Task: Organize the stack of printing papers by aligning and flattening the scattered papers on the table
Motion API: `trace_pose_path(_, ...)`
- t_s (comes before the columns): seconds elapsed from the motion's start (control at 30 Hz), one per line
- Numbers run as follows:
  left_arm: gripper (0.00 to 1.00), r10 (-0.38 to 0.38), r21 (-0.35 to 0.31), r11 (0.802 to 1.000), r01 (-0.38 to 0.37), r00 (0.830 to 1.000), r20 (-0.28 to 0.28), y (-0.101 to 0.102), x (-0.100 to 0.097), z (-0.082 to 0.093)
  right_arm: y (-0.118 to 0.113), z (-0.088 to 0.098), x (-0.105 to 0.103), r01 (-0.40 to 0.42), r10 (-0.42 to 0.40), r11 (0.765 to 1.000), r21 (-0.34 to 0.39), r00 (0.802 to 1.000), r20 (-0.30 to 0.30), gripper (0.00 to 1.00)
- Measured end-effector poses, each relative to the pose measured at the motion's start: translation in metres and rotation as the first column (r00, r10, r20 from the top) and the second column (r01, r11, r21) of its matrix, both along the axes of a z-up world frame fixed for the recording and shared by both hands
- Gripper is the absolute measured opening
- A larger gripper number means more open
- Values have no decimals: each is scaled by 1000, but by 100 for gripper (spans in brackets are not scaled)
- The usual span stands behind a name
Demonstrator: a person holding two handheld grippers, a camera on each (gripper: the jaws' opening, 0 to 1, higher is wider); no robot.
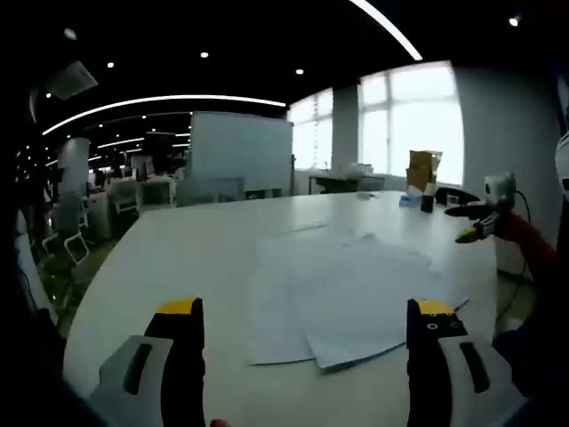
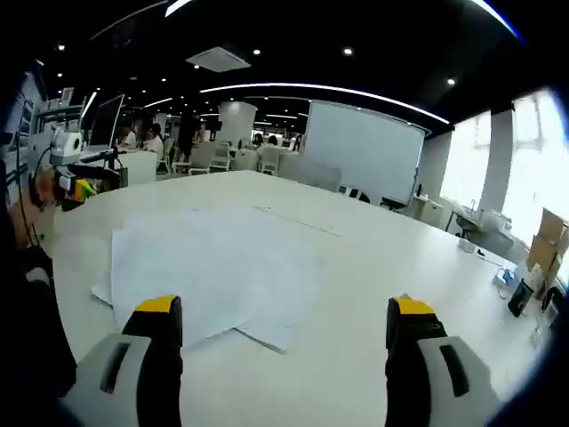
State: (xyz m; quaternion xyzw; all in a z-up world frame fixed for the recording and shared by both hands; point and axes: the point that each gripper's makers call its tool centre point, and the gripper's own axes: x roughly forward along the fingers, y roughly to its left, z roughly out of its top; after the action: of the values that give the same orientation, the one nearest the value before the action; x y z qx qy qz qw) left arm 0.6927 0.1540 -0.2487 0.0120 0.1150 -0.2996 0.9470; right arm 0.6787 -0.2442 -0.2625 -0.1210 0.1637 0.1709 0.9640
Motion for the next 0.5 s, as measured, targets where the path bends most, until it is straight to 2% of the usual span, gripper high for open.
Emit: trace_pose_path(0.5,97,1,0,1000,-1,1000,1,0,1,0,0,-4,0,2,-2,1000,3,1000,-7,90)
